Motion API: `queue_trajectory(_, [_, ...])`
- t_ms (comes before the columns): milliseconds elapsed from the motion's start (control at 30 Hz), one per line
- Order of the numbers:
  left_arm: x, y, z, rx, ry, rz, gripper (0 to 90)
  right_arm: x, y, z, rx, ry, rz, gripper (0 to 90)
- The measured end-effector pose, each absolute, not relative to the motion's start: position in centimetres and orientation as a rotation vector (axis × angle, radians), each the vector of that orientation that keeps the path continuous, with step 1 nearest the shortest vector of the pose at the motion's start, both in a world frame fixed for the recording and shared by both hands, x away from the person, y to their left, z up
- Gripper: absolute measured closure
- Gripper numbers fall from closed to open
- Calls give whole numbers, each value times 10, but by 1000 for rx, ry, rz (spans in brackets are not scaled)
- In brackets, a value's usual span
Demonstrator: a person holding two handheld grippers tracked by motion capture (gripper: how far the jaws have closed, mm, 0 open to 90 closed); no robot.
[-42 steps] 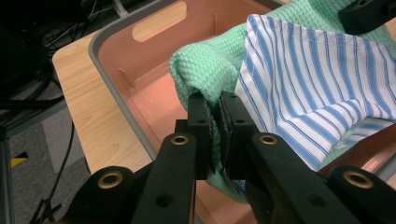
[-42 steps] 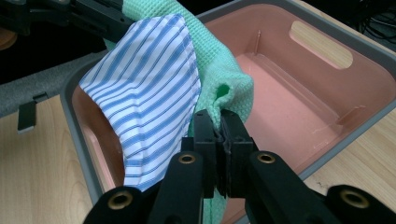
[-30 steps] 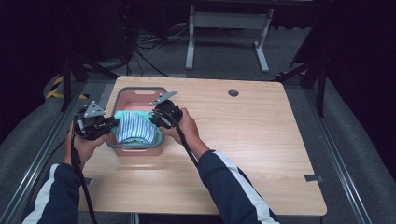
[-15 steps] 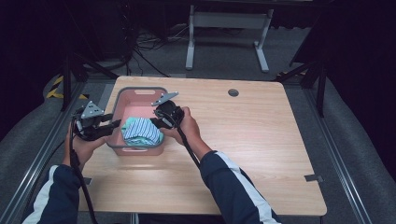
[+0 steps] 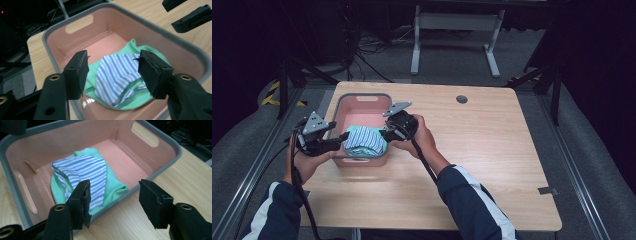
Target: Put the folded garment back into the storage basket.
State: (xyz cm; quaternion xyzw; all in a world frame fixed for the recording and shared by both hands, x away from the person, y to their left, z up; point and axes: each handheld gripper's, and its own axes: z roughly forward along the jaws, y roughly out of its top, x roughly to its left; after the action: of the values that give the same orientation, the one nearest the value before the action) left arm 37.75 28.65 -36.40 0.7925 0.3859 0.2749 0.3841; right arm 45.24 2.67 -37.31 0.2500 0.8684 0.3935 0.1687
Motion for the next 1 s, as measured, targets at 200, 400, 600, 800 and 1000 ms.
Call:
queue_trajectory(200, [363, 267, -360, 2009, 946, 701, 289, 446, 7, -367, 707, 2451, 1099, 389])
queue_trajectory(400, [354, 251, -357, 2009, 912, 685, 268, 437, -14, -362, 688, 2434, 1063, 384])
queue_trajectory(600, [345, 234, -357, 2043, 837, 683, 271, 427, -37, -361, 706, 2416, 1057, 371])
queue_trajectory(800, [337, 217, -359, 2066, 793, 668, 256, 418, -57, -364, 699, 2412, 1004, 346])
queue_trajectory(1000, [330, 197, -366, 2118, 730, 649, 251, 409, -77, -366, 708, 2399, 996, 332])
